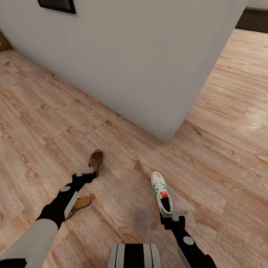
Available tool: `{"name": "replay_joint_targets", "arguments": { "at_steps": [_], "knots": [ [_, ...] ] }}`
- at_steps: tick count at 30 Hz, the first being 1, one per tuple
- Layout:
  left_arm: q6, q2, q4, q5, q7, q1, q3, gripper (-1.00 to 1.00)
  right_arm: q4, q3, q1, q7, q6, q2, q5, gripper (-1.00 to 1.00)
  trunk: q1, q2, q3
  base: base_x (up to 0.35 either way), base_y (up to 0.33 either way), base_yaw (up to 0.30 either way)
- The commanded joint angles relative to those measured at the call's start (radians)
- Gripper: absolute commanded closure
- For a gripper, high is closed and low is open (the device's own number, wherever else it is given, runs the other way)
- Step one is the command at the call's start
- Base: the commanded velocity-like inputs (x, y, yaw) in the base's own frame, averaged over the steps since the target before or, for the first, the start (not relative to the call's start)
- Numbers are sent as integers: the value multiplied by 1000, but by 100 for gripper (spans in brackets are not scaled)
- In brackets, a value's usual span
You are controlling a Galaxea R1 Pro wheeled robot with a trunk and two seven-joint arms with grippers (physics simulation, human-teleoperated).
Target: Pick up the two gym shoes and the two sandals from the corridor floor and place them onto the hallstand (shoe rack) in the corridor, making sure they are on the rack and not on the floor. Arrange them so the two gym shoes are next to each other and the two sandals are next to each other.
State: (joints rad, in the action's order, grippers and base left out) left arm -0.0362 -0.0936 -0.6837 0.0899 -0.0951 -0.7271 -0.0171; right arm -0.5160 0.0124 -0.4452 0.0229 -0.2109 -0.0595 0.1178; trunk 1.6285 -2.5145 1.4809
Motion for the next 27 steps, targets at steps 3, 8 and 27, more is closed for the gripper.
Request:
{"name": "replay_joint_targets", "arguments": {
  "at_steps": [3, 8, 27],
  "knots": [
    [-4, 5, -24, 10, -5, 0, -2, -100, 1, 1, 0, 2, -2, 0, 9, -100, 0, 0, 1, 0, 0, 0],
    [-5, 18, -45, 10, -5, 0, -3, -100, 1, 1, 0, 2, -2, 0, 9, -100, 0, 0, 1, 0, 0, 0],
    [-5, 34, -56, 8, -5, 1, -1, -100, 1, 1, 0, 2, -2, 0, 9, -100, 0, 0, 1, 91, 0, 0]
  ]
}}
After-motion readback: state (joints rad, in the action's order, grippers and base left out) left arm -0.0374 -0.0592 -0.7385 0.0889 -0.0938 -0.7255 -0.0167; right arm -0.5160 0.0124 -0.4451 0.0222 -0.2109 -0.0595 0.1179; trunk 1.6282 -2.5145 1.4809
